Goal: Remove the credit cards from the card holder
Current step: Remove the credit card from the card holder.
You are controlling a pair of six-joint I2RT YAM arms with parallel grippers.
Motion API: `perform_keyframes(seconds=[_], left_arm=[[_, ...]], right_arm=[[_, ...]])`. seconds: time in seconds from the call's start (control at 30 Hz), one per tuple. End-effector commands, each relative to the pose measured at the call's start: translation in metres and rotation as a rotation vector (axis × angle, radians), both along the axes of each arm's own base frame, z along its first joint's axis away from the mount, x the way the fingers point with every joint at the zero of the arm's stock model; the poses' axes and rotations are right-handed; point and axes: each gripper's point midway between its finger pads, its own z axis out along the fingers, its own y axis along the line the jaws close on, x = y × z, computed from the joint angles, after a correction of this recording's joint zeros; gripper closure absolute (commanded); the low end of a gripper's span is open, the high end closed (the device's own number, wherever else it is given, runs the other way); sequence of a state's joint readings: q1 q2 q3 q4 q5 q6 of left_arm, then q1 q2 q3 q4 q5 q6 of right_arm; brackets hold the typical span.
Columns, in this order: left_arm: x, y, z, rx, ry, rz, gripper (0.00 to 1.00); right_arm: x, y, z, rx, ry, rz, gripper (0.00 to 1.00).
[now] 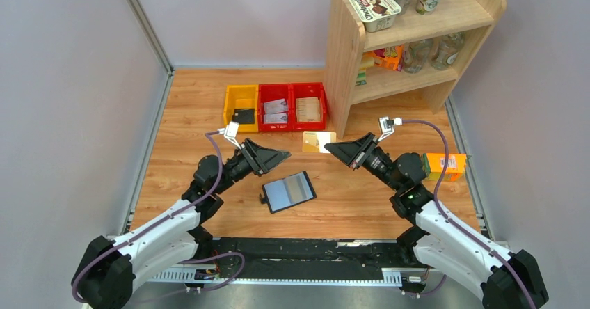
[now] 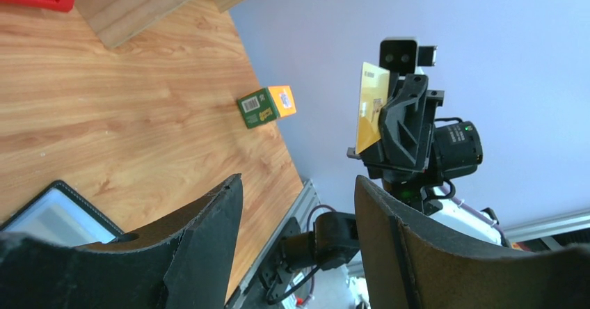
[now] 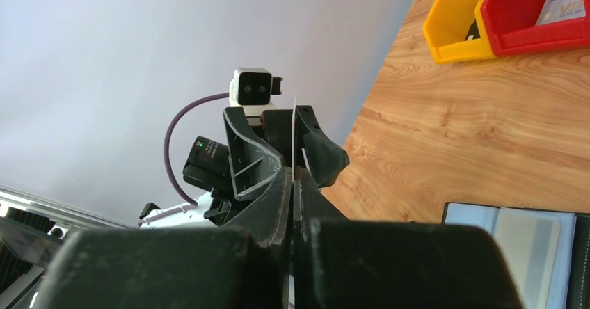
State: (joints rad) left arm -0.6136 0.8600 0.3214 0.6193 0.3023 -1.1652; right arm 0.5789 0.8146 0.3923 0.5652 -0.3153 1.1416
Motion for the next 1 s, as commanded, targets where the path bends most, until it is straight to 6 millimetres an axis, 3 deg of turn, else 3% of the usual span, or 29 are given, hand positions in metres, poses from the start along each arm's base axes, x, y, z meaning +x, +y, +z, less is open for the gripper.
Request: perform_keyframes(seconds=[0.0,0.13,0.27,0.4,0.6,0.87,0.97], left_arm=[[0.003,0.004,0.024,-0.047,-0.084,0.032,0.32],[0.003,-0.007,0.046,-0.093,-0.144,-0.022,0.32],[0.007,-0.022,0.054,-0.109,-0.164,-0.065,0.32],[0.007,-0.035,0.06,-0.14,-0.185,-0.1,0.33],[0.006,-0.047,0.056,-0.139,-0.175,-0.126,0.42],[0.008,-0.058,0.048,-0.117,-0.154,-0.152,0.71],[0.011,-0.06,0.046,-0.117,-0.145,-0.15,0.97]], right_arm=[[0.004,-0.003,0.002,-0.014,-0.03,-0.029,1.0],[0.003,-0.002,0.001,0.001,-0.027,-0.017,1.0],[0.001,-0.001,0.002,0.008,-0.034,-0.005,1.0],[0.002,-0.001,0.001,0.011,-0.028,-0.007,1.0],[0.001,-0.001,-0.005,0.029,-0.013,-0.004,1.0],[0.003,-0.001,-0.007,0.029,-0.013,-0.009,1.0],[0.005,-0.002,-0.009,0.025,-0.013,-0.012,1.0]])
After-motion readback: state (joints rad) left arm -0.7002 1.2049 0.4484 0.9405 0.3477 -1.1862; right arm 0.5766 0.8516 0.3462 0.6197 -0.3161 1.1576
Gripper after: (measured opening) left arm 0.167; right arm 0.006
